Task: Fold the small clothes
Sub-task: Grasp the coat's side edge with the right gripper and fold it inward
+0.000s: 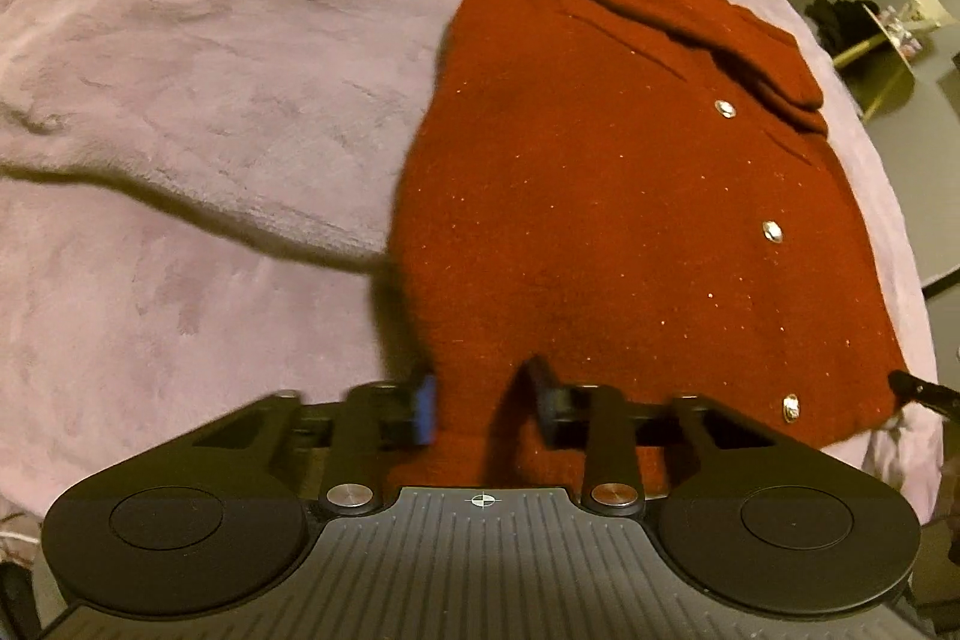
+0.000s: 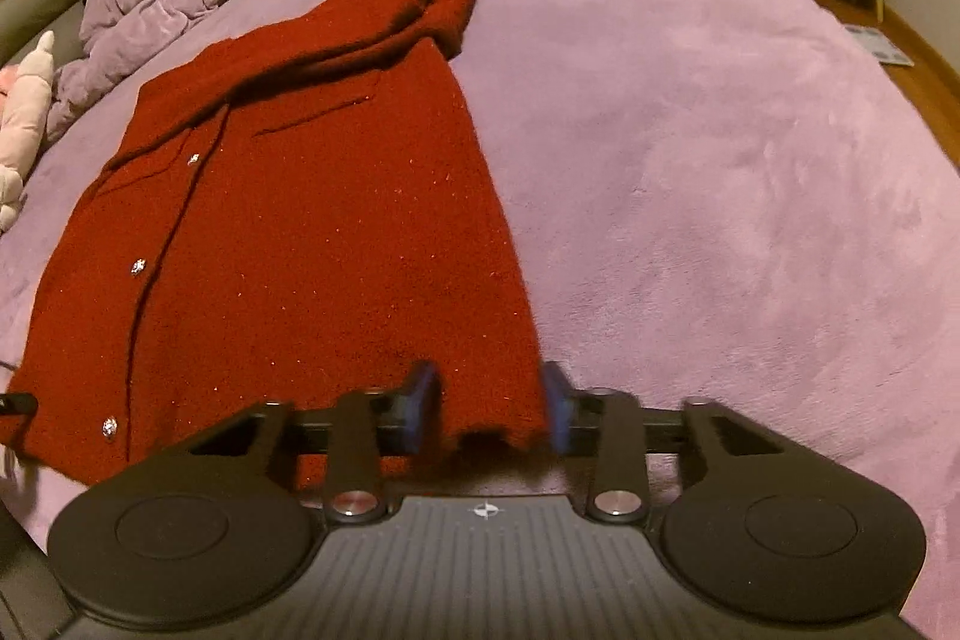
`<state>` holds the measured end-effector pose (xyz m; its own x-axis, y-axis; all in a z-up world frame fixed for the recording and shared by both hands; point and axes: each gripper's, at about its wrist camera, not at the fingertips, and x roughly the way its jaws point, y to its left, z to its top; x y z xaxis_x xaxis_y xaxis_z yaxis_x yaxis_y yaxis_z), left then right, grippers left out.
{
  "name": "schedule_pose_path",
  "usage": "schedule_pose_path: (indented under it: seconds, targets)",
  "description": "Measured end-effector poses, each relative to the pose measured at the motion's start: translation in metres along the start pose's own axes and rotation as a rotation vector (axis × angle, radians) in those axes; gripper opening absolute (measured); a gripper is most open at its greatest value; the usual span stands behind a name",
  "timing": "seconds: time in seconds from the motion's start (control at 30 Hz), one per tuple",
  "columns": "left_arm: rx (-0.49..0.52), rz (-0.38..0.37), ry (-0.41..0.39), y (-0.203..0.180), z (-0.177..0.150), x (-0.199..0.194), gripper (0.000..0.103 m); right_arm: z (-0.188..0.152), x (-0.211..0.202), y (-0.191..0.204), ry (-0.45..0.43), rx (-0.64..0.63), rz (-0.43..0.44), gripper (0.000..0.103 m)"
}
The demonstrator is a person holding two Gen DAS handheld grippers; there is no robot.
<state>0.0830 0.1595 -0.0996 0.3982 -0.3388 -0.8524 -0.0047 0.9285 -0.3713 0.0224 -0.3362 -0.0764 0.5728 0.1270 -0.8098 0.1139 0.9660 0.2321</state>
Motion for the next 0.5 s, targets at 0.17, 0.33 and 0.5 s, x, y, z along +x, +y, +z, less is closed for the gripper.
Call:
schedule_pose_path:
  seconds: [0.17,0.33,0.5]
  targets:
    - [0.019,-0.024,0.015,-0.002,0.001,0.000,0.021,0.001,-0.005,0.002,0.016,-0.015,0.031,0.025]
    - [0.021,-0.075,0.065,-0.003,0.004,0.008,0.039,0.005,0.007,0.005,0.089,-0.003,0.077,0.036]
    - [0.073,-0.081,0.084,-0.008,0.009,0.005,0.012,0.013,0.007,0.004,0.135,0.004,0.104,0.019]
